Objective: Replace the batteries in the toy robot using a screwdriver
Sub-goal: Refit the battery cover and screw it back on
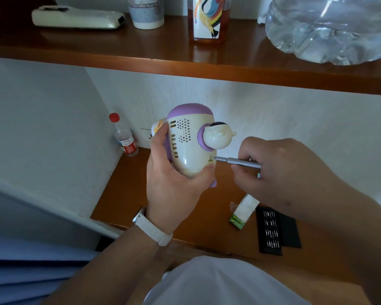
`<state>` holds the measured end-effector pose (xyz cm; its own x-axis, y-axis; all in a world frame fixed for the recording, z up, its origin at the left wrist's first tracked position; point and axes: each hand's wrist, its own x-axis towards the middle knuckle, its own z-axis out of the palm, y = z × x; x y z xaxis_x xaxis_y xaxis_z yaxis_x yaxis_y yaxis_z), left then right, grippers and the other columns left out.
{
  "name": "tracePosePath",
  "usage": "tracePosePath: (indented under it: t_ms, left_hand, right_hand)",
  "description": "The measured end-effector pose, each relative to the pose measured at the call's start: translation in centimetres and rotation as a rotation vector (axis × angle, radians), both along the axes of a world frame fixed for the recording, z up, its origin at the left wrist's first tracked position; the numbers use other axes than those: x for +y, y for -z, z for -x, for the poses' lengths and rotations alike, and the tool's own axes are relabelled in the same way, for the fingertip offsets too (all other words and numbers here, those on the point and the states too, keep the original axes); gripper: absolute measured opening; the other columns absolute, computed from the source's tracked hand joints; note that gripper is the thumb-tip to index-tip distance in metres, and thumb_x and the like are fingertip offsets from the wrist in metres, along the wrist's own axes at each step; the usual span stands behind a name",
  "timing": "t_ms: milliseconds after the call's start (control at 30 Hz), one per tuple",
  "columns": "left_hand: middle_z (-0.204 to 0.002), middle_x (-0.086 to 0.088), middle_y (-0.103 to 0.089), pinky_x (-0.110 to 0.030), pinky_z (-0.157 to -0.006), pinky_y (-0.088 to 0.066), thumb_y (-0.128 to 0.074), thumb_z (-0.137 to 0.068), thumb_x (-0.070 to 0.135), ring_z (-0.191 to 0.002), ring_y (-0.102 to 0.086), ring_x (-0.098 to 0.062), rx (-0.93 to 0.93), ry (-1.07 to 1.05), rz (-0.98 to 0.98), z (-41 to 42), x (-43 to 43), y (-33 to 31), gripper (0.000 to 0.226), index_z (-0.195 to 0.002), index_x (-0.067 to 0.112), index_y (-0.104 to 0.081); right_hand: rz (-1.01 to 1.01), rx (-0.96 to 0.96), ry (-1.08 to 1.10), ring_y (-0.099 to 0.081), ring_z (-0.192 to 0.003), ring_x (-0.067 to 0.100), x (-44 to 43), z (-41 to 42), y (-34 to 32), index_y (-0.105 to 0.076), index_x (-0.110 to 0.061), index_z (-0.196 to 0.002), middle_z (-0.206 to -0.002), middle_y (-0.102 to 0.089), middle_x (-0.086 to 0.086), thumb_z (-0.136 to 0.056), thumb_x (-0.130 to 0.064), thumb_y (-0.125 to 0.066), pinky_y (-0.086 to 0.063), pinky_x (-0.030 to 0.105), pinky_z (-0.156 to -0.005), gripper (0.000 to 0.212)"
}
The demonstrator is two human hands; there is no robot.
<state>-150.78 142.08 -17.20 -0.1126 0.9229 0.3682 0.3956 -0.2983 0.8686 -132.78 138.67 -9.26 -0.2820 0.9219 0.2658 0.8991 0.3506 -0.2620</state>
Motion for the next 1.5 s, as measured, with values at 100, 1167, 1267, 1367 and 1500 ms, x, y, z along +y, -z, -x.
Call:
tracePosePath:
  t_ms: [100, 1167, 1267, 1367, 1500]
  left_hand:
    - [-0.132, 0.007, -0.050, -0.039, -0.077, -0.062, -0.078, -0.062, 0.055, -0.121, -0.055, -0.020, 0.011, -0.008, 0.002, 0.1, 0.0, 0.1, 0.104, -0.148, 0.020, -0.031]
    - [-0.129, 0.010, -0.050, -0.032, -0.076, -0.061, -0.075, -0.064, 0.057, -0.118, -0.054, -0.013, 0.008, 0.026, 0.028, -0.1, -1.3, 0.9, 0.102, -0.147, 0.019, -0.031]
    - [-0.130, 0.010, -0.050, -0.035, -0.077, -0.061, -0.076, -0.063, 0.056, -0.119, -0.053, -0.014, 0.005, 0.028, 0.038, -0.1, -1.3, 0.9, 0.102, -0.147, 0.020, -0.031]
    - [-0.131, 0.008, -0.050, -0.039, -0.076, -0.061, -0.077, -0.062, 0.054, -0.119, -0.054, -0.018, 0.007, 0.026, 0.047, -0.1, -1.5, 1.0, 0.103, -0.148, 0.023, -0.030]
    - [-0.129, 0.008, -0.051, -0.038, -0.074, -0.062, -0.077, -0.062, 0.054, -0.117, -0.056, -0.019, 0.000, 0.037, 0.055, -0.1, -1.9, 1.0, 0.102, -0.147, 0.023, -0.031]
  right_hand:
    - [0.020, -0.056, 0.016, -0.033, -0.035, 0.012, 0.0, -0.1, 0.0, -0.051, -0.017, -0.065, -0.043, -0.035, -0.006, -0.091, -0.043, -0.039, -0.017, 0.023, -0.041, 0.039]
    - [0.078, -0.144, 0.057, -0.036, -0.040, 0.009, -1.0, 0.1, 0.1, -0.056, -0.024, -0.070, -0.045, -0.038, -0.005, -0.085, -0.047, -0.040, -0.018, 0.023, -0.045, 0.032]
    - [0.032, -0.039, 0.052, -0.025, -0.034, 0.005, -1.3, 0.1, 0.4, -0.052, -0.021, -0.073, -0.042, -0.025, -0.011, -0.078, -0.041, -0.048, -0.015, 0.018, -0.044, 0.020]
    - [0.020, -0.039, -0.001, -0.027, -0.034, 0.006, -1.3, -0.1, 0.4, -0.049, -0.020, -0.070, -0.042, -0.026, -0.012, -0.079, -0.033, -0.051, -0.016, 0.018, -0.044, 0.016]
    - [0.011, -0.094, -0.017, -0.033, -0.035, 0.010, -1.3, -0.4, 0.3, -0.052, -0.019, -0.066, -0.043, -0.035, -0.008, -0.086, -0.039, -0.046, -0.018, 0.020, -0.042, 0.029]
